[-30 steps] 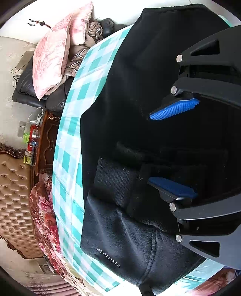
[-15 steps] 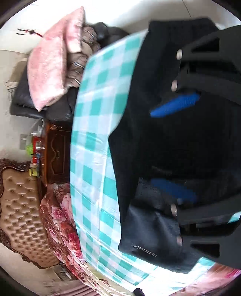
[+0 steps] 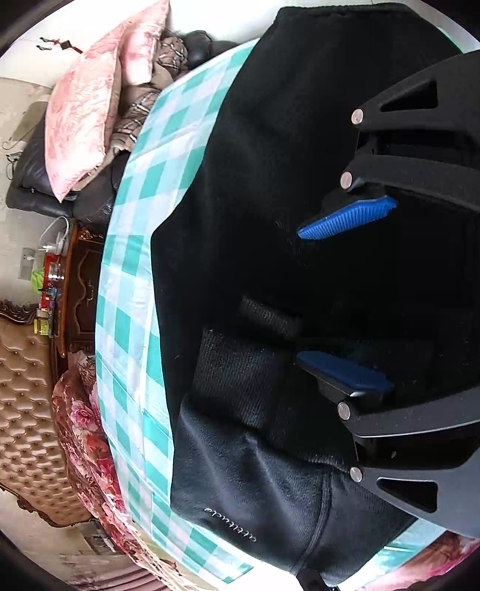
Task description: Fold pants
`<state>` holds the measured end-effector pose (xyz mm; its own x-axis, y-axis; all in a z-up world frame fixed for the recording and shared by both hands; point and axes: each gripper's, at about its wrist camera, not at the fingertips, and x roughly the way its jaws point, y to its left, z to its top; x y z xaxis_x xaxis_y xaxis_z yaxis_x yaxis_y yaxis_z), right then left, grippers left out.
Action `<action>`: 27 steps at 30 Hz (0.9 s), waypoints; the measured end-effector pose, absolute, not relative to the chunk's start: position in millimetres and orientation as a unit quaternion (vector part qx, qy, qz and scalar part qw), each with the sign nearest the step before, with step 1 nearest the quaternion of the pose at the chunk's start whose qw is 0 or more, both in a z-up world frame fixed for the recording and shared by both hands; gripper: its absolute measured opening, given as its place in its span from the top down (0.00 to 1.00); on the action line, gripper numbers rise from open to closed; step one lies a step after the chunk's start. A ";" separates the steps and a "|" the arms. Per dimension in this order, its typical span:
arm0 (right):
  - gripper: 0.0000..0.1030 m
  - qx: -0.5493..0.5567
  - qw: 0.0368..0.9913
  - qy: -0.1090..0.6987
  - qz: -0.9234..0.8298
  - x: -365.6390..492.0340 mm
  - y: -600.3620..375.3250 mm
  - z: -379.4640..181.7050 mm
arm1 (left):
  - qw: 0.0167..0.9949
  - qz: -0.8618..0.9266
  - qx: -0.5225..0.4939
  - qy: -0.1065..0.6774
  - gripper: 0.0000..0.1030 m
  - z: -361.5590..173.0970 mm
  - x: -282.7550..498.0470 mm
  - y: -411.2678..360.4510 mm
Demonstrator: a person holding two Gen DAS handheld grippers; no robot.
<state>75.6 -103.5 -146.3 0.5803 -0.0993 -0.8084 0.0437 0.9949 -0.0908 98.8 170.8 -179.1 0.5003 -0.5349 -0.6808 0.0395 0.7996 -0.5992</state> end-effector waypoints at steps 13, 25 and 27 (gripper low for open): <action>0.33 -0.034 0.890 0.452 -0.047 76.4 -106.0 -146.6 | 0.823 -0.176 -0.267 0.470 0.43 -182.7 98.0 169.1; 0.33 -0.025 0.911 0.412 -0.020 56.1 -91.9 -115.5 | 0.823 -0.181 -0.269 0.466 0.44 -182.4 98.4 171.0; 0.33 -0.044 0.900 0.434 -0.017 59.9 -82.2 -129.8 | 0.823 -0.180 -0.270 0.467 0.46 -182.7 97.9 171.9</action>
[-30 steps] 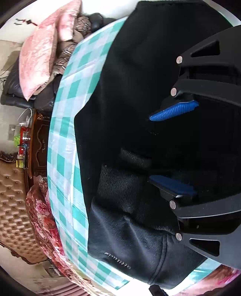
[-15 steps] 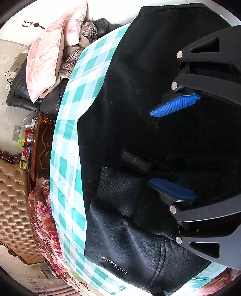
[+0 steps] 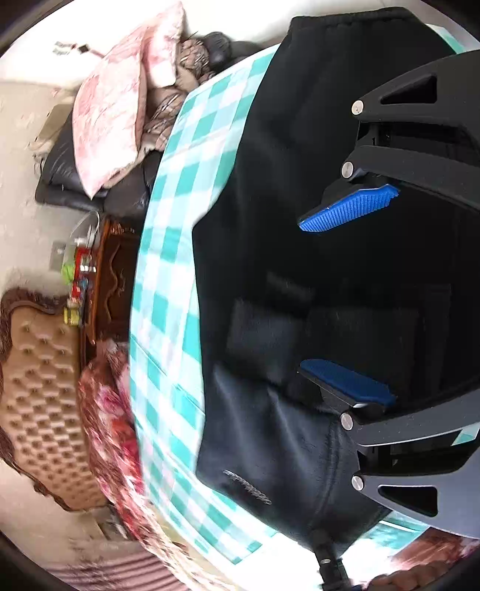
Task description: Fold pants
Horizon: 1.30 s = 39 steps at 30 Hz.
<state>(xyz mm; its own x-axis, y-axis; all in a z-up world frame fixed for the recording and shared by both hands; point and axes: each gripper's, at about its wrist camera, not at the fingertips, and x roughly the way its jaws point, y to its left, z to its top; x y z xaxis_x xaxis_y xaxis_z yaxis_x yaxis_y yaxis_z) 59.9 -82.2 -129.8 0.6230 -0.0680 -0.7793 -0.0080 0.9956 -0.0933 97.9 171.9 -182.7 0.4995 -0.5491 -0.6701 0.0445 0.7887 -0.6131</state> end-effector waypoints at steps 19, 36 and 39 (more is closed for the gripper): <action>0.26 -0.028 0.895 0.446 -0.009 63.4 -89.0 -145.8 | 0.821 -0.161 -0.265 0.480 0.39 -179.3 108.2 162.0; 0.25 0.002 0.890 0.455 -0.009 60.8 -96.6 -141.9 | 0.832 -0.168 -0.250 0.465 0.57 -170.7 104.3 164.1; 0.30 0.017 0.886 0.462 -0.022 59.5 -110.0 -135.7 | 0.839 -0.172 -0.240 0.457 0.60 -161.2 101.7 161.2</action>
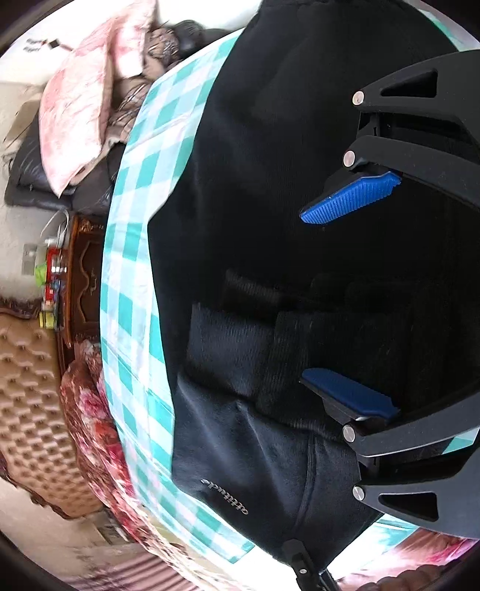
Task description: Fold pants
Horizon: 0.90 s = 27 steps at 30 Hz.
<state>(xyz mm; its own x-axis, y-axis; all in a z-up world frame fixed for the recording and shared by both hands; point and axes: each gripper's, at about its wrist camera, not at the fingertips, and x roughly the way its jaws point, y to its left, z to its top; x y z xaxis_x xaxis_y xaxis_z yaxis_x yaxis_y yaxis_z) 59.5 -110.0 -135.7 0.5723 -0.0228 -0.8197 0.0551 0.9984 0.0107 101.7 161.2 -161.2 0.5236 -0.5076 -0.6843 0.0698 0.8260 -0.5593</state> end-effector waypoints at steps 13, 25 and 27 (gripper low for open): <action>0.22 -0.011 0.843 0.516 0.152 138.5 -3.4 -60.1 | 0.858 -0.163 -0.206 0.442 0.62 -144.7 95.4 148.8; 0.23 -0.094 0.766 0.620 0.140 197.7 119.4 -130.7 | 0.879 -0.149 -0.162 0.423 0.62 -139.5 81.5 134.5; 0.29 -0.106 0.765 0.621 0.130 201.5 122.0 -135.9 | 0.882 -0.147 -0.156 0.420 0.62 -137.7 80.1 133.0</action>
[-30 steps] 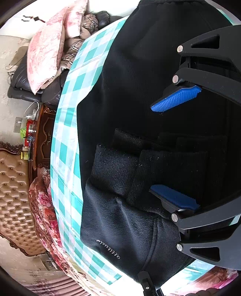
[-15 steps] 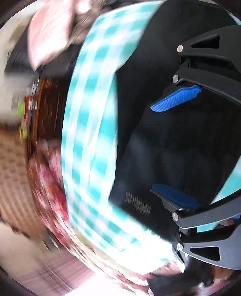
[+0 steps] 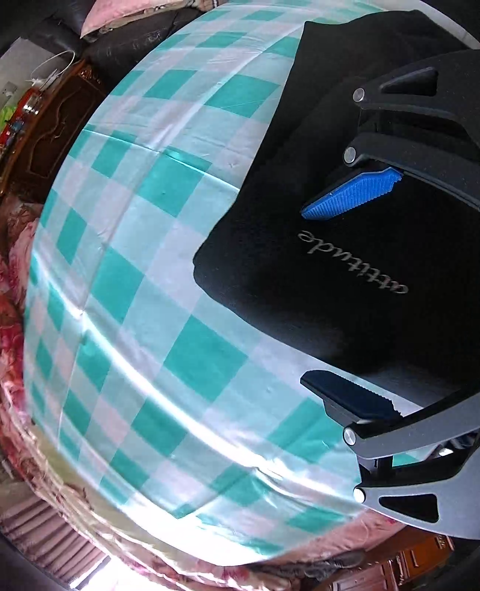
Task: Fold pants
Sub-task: 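Grasp the folded edge of the sweatpants with the right gripper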
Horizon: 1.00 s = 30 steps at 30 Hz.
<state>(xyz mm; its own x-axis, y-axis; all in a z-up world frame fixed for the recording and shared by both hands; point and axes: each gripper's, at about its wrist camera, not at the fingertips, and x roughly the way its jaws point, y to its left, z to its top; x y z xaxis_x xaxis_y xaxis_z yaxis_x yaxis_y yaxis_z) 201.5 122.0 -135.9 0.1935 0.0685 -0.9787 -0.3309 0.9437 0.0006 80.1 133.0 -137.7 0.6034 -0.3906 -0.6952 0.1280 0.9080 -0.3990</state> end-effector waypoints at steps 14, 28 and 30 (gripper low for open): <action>0.73 -0.107 0.792 0.589 0.122 195.3 120.8 -133.8 | 0.833 -0.168 -0.285 0.443 0.55 -171.1 84.5 149.7; 0.76 0.169 0.842 0.466 0.212 138.4 -160.2 49.0 | 0.926 -0.265 0.097 0.251 0.66 24.4 28.5 -73.1; 0.76 0.203 0.849 0.448 0.192 117.0 -226.4 54.1 | 0.917 -0.293 0.142 0.229 0.66 32.4 17.9 -125.2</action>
<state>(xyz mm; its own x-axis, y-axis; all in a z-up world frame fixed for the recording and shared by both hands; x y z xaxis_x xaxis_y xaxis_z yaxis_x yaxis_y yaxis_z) 117.0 -226.4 54.1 0.5250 0.5074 -0.6833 -0.1435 0.8441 0.5166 17.9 -125.2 32.4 0.7237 -0.4728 -0.5027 0.6027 0.7878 0.1267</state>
